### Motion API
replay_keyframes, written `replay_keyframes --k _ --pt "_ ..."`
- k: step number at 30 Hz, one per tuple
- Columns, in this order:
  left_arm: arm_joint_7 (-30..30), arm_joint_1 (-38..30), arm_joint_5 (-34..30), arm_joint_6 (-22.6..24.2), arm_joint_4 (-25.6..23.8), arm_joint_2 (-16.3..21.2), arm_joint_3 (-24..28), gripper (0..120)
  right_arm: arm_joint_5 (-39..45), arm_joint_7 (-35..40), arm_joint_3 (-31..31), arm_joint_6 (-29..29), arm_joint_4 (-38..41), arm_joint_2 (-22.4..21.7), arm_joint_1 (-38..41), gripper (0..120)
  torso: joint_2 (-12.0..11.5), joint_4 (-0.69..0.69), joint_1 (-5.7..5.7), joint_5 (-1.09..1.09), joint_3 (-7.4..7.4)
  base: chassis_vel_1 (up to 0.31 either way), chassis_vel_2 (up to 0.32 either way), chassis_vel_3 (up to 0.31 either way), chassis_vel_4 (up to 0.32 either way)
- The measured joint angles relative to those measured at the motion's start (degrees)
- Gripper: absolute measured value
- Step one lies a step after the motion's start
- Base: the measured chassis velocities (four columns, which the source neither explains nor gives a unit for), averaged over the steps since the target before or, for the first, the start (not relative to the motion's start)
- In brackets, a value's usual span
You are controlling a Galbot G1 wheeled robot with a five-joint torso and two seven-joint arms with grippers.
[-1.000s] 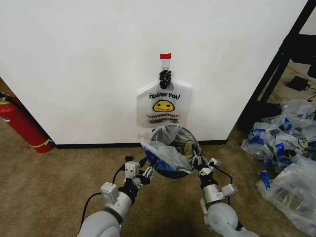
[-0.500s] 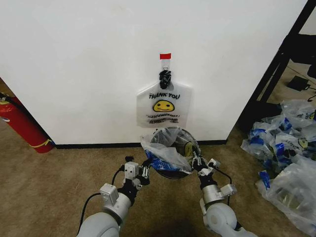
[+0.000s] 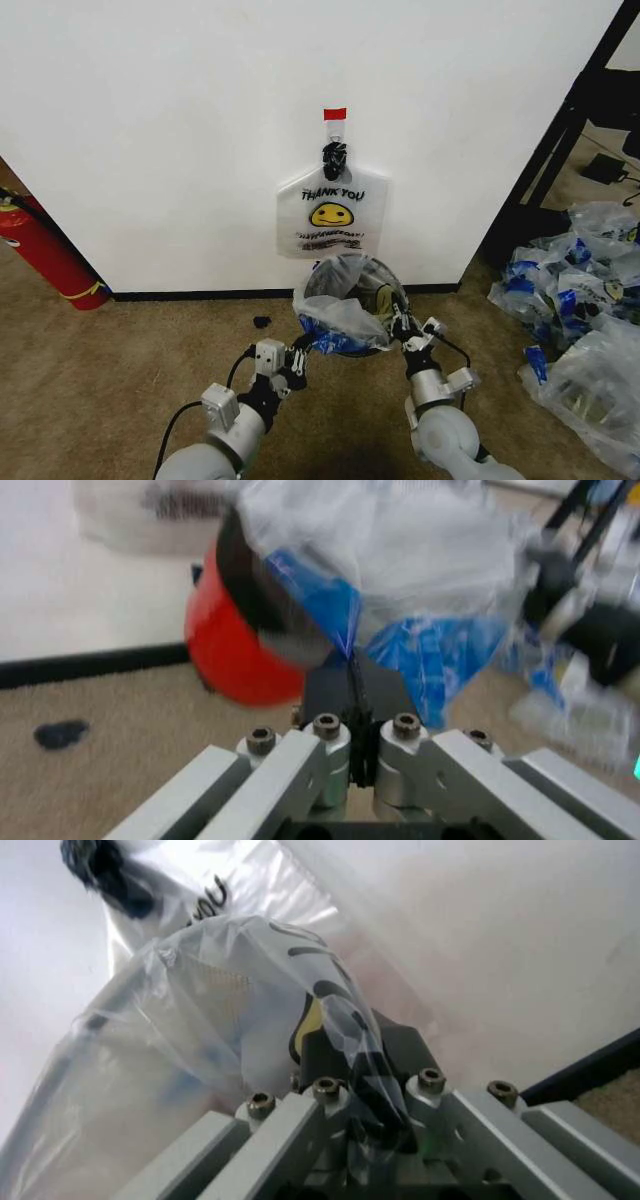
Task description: Pick up the garbage bag from the wall and place it over the trash bin.
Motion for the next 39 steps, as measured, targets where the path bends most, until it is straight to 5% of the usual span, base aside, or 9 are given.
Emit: replay_keyframes --k 10,21,29,39 --pt "1.86 -0.63 3.83 -0.24 3.68 0.9 1.01 0 5.19 1.73 0.38 -3.92 5.7 -2.14 -1.21 1 0.0 -0.01 0.0 0.01 0.0 0.0 0.0 0.0 0.0" --pt "-0.41 -8.64 7.99 -2.94 13.8 0.3 -2.96 0 5.47 1.97 -1.13 -11.17 10.16 -7.51 -2.88 1 0.0 -0.04 0.0 0.0 0.0 0.0 0.0 0.0 0.0" --pt "-0.47 -7.03 7.99 -2.79 12.86 0.48 -2.33 0 3.57 1.65 -1.46 -10.54 8.74 -6.22 -2.11 1 0.0 -0.01 0.0 0.01 0.0 0.0 0.0 0.0 0.0" --pt "3.86 -4.64 11.66 0.76 13.51 2.42 -1.57 34 1.83 0.86 -2.27 -3.23 6.16 -2.29 -1.6 1 0.0 -0.02 0.0 -0.01 0.0 0.0 0.0 0.0 0.0"
